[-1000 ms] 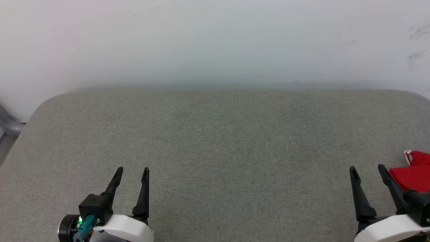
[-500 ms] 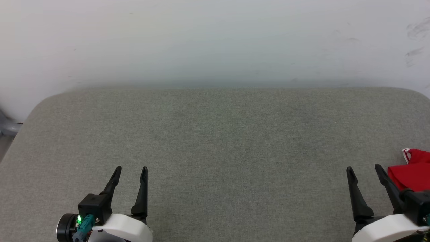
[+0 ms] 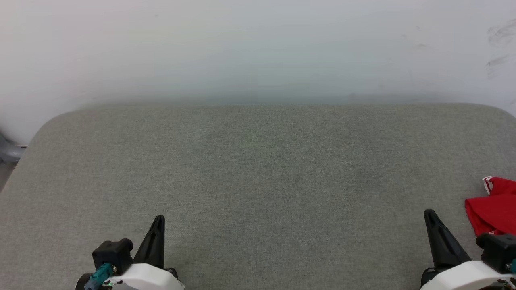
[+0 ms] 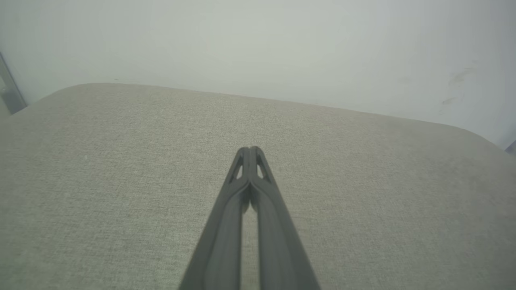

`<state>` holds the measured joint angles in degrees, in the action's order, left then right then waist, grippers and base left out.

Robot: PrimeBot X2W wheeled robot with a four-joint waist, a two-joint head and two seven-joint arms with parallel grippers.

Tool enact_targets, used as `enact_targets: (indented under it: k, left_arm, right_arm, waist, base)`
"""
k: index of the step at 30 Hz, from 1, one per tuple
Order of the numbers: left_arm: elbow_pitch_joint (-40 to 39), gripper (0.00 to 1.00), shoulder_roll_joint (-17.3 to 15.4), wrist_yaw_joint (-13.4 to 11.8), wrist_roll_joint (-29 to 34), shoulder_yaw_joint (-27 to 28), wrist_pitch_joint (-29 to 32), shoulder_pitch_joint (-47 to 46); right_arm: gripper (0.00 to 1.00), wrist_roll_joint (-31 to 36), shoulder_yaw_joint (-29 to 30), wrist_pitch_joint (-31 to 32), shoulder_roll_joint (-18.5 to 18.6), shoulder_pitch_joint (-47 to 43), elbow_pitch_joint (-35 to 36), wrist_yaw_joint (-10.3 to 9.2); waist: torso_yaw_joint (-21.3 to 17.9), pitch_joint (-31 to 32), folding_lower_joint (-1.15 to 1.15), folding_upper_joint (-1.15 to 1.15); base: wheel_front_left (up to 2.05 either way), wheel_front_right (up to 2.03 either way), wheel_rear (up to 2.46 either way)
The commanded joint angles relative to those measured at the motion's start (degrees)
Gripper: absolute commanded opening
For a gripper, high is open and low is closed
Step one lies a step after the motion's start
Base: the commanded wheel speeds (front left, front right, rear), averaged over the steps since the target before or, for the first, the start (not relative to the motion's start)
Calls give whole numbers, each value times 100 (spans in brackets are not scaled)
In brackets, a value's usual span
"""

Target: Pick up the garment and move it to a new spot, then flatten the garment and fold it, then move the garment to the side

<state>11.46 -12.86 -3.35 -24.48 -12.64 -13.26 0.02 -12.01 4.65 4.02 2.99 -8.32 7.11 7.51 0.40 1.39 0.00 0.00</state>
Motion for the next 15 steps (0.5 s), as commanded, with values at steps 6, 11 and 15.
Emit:
enact_targets:
  k: [6,11,15]
  left_arm:
    - [-46,0,68,115,-655,218,175,-174]
    - [-25,0,136,187,-1100,344,306,-214]
    - [-10,0,186,241,-1436,437,406,-242]
  right_arm:
    - [0,-801,2,3,24,230,-119,0]
    - [0,-1340,3,11,33,324,-264,0]
    - [0,-1745,4,18,39,394,-372,-1]
  waist:
    - [-2,-8,0,0]
    - [-3,-14,0,0]
    - [-5,-20,0,0]
  base:
    - [0,0,0]
    - [0,0,0]
    - [0,0,0]
